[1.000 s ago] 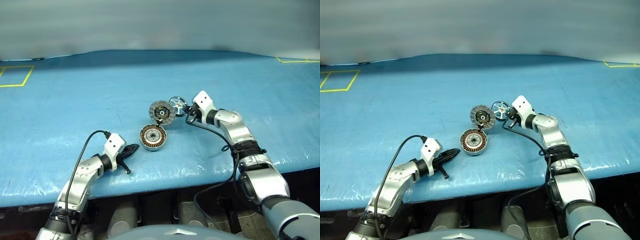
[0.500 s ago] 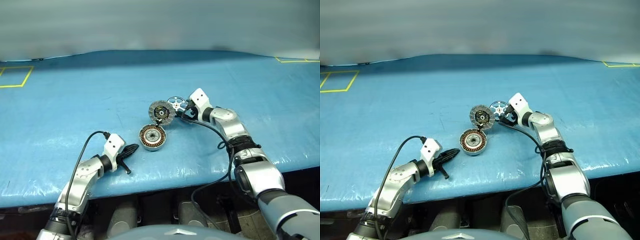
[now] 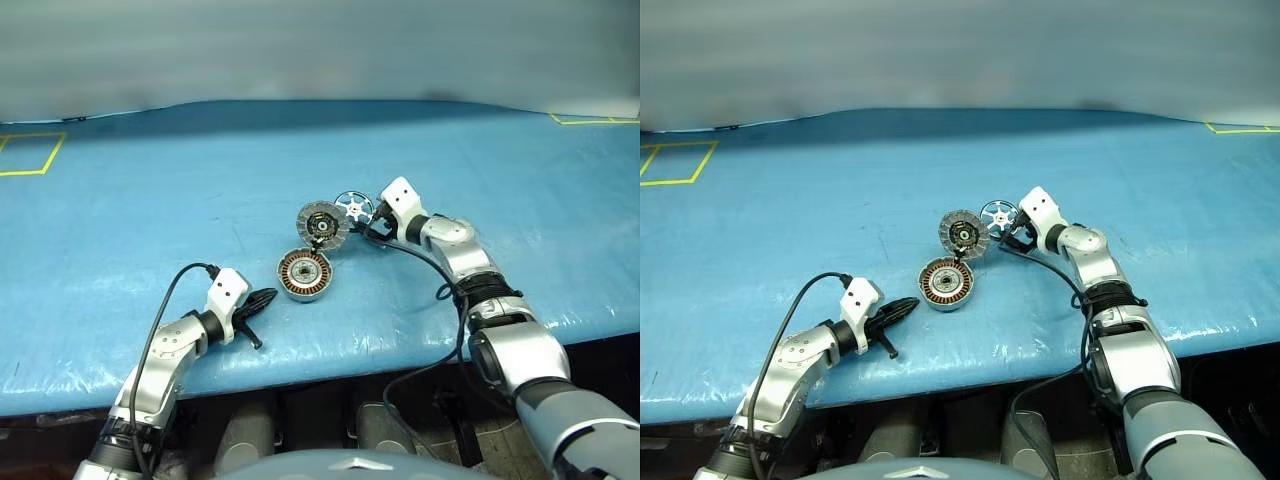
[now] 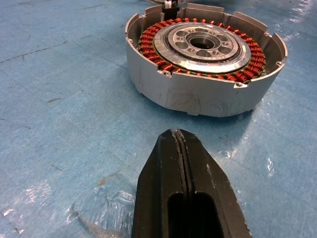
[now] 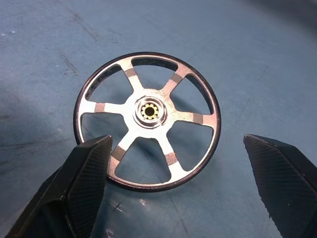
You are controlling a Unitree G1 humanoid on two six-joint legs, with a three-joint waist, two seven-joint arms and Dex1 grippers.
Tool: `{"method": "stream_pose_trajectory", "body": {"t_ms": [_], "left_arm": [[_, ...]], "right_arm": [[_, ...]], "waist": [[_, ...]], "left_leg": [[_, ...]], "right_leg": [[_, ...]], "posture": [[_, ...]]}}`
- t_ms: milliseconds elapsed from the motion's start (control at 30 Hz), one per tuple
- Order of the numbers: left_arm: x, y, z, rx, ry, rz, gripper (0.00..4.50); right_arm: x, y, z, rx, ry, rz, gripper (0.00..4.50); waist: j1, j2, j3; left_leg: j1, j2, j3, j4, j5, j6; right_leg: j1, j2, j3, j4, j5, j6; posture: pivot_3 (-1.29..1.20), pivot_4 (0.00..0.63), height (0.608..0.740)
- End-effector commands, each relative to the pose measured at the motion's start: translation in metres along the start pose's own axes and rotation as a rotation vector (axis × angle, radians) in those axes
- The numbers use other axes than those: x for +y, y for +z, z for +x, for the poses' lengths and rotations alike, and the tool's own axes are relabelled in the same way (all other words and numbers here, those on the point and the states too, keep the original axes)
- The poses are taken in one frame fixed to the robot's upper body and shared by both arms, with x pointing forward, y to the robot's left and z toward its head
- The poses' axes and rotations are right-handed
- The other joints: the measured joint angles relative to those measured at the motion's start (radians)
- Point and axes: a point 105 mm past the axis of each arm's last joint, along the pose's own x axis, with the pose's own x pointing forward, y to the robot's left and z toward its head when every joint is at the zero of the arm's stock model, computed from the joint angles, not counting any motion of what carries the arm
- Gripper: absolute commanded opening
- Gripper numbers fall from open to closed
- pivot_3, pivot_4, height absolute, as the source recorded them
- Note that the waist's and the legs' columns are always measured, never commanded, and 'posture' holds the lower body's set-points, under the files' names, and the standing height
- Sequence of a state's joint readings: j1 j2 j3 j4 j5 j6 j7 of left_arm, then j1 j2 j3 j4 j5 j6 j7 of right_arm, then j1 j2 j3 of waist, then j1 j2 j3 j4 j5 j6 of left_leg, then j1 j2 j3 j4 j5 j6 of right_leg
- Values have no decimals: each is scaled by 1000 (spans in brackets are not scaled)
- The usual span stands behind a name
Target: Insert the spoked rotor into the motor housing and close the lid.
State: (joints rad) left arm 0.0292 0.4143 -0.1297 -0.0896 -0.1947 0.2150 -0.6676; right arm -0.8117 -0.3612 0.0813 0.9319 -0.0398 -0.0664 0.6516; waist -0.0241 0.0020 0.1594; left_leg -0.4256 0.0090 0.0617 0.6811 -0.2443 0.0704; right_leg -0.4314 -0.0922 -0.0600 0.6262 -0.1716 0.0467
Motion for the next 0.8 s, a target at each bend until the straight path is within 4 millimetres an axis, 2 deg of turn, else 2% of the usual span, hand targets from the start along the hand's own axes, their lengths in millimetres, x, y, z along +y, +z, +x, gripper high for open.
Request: {"method": "stream_pose_trajectory", "body": {"t_ms": [33,267,367,467,533,800], "left_arm": [[-1,-5,1,24,1,2,0],[-1,-4,2,25,0,6,0],[0,-4,1,24,5,8,0],[1,-5,0,26,13,9,0],[1,-6,-1,27,15,8,0],[0,-7,-2,31,22,3,0]], "right_arm": [[-11,24,-5,-88,-16,-19,4478],[5,21,-3,-79,71,-1,4478],[10,10,1,-38,88,36,4478],[9,6,3,-21,75,48,3931],[9,5,3,-18,73,51,3303],[9,5,6,-9,69,43,3303]], "waist": [[0,0,0],[1,0,0],[1,0,0],[0,0,0],[0,0,0],[-2,0,0]], "left_leg": [[0,0,0,0,0,0],[0,0,0,0,0,0],[0,0,0,0,0,0],[0,0,0,0,0,0],[0,0,0,0,0,0],[0,0,0,0,0,0]], "right_leg": [[0,0,0,0,0,0],[0,0,0,0,0,0],[0,0,0,0,0,0],[0,0,0,0,0,0],[0,0,0,0,0,0],[0,0,0,0,0,0]], "posture": [[0,150,740],[0,150,740],[0,150,740],[0,150,740],[0,150,740],[0,150,740]]}}
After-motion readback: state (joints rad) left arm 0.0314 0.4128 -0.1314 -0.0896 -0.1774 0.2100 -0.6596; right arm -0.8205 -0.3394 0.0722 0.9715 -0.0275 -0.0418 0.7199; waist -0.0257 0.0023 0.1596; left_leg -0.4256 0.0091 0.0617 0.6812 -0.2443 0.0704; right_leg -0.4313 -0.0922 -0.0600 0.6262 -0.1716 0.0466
